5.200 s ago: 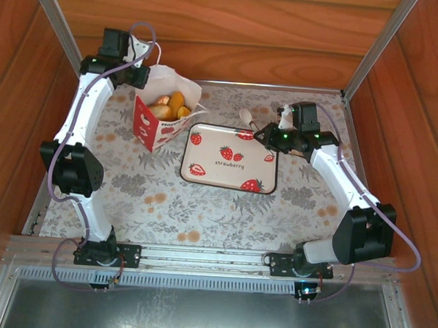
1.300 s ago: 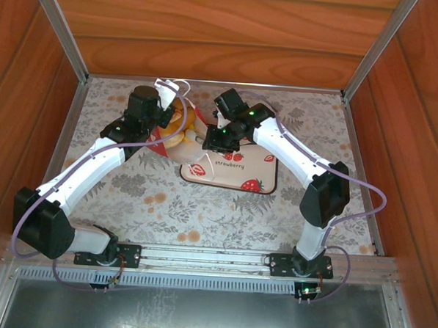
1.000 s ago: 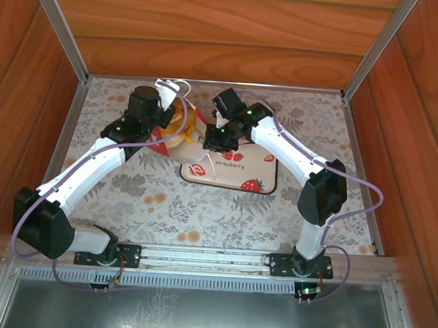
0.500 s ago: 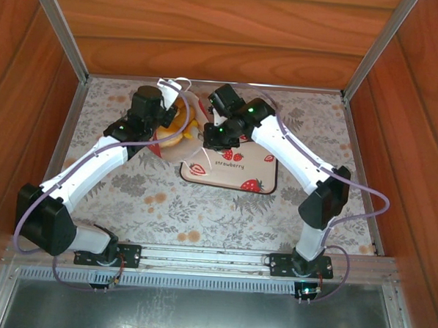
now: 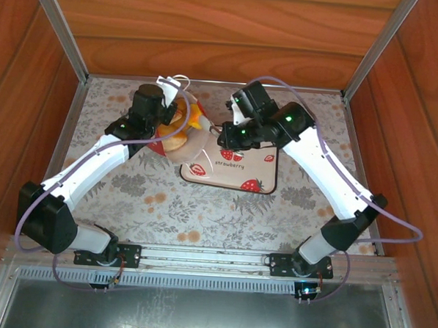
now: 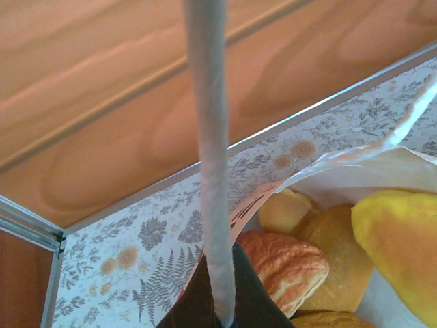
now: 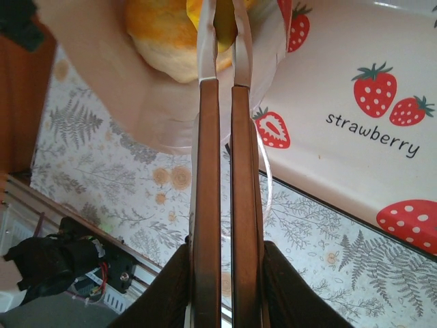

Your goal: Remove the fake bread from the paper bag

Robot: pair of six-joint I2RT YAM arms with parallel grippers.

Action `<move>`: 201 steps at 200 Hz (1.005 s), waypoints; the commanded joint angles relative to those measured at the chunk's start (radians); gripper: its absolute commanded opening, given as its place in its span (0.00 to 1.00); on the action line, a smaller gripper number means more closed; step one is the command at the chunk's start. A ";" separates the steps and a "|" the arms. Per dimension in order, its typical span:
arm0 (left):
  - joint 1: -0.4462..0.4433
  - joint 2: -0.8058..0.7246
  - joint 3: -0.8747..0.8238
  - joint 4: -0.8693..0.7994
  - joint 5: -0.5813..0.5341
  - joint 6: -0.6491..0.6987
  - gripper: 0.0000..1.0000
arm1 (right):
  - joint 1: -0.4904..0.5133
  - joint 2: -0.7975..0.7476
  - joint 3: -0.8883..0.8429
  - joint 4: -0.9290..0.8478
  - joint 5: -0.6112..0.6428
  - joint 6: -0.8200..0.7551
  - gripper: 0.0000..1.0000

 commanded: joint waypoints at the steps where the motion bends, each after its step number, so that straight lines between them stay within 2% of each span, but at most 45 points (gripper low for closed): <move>1: -0.008 0.017 0.050 0.025 -0.068 -0.037 0.00 | 0.011 -0.075 -0.003 -0.015 0.000 -0.022 0.12; 24: -0.007 0.031 0.075 0.007 -0.103 -0.052 0.00 | 0.011 -0.140 -0.012 -0.069 0.036 -0.019 0.12; 88: -0.007 0.031 0.085 0.000 -0.138 -0.064 0.00 | 0.010 -0.271 -0.010 -0.274 0.277 0.016 0.14; 146: -0.008 -0.001 0.069 -0.009 -0.166 -0.064 0.00 | -0.004 -0.149 -0.015 -0.447 0.467 0.010 0.16; 201: -0.008 -0.027 0.057 -0.028 -0.241 -0.043 0.00 | -0.013 -0.027 -0.059 -0.507 0.551 -0.026 0.17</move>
